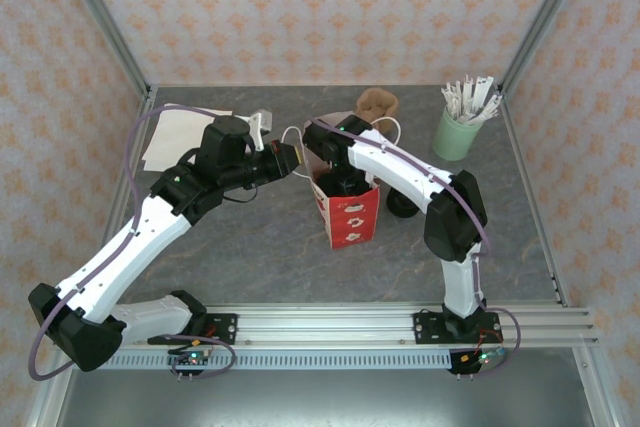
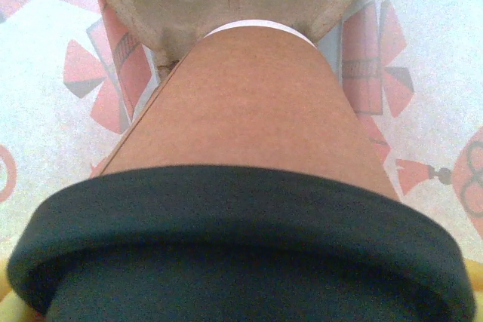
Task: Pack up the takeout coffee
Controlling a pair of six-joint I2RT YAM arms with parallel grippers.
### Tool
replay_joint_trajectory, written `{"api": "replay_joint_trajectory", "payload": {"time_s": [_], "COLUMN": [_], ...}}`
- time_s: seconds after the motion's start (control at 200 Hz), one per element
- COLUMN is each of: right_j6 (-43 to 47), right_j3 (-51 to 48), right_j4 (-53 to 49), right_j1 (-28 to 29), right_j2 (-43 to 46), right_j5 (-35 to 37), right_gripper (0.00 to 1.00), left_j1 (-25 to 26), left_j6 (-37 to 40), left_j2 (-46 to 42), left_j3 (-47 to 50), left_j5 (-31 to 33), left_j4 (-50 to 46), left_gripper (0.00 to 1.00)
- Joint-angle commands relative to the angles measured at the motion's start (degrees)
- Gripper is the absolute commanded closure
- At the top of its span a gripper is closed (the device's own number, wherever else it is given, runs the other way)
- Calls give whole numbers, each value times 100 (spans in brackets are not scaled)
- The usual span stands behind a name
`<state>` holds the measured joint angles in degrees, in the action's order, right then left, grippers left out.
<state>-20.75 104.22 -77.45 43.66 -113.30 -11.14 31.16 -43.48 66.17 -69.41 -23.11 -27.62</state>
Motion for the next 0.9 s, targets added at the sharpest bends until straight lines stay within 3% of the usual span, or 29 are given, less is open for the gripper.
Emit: {"api": "replay_joint_trajectory", "payload": {"time_s": [0.0, 0.896], "right_j6": [-35, -60], "right_j3": [204, 263], "right_j4": [-303, -363], "right_j1": [-24, -29], "right_j2": [209, 278], "right_j5": [154, 151], "right_gripper": [20, 21], "left_j1": [43, 67], "left_j6": [86, 69], "left_j2": [34, 36], "left_j3": [-205, -172], "left_j5": [167, 166], "left_j4": [-61, -42], "left_gripper": [91, 92]}}
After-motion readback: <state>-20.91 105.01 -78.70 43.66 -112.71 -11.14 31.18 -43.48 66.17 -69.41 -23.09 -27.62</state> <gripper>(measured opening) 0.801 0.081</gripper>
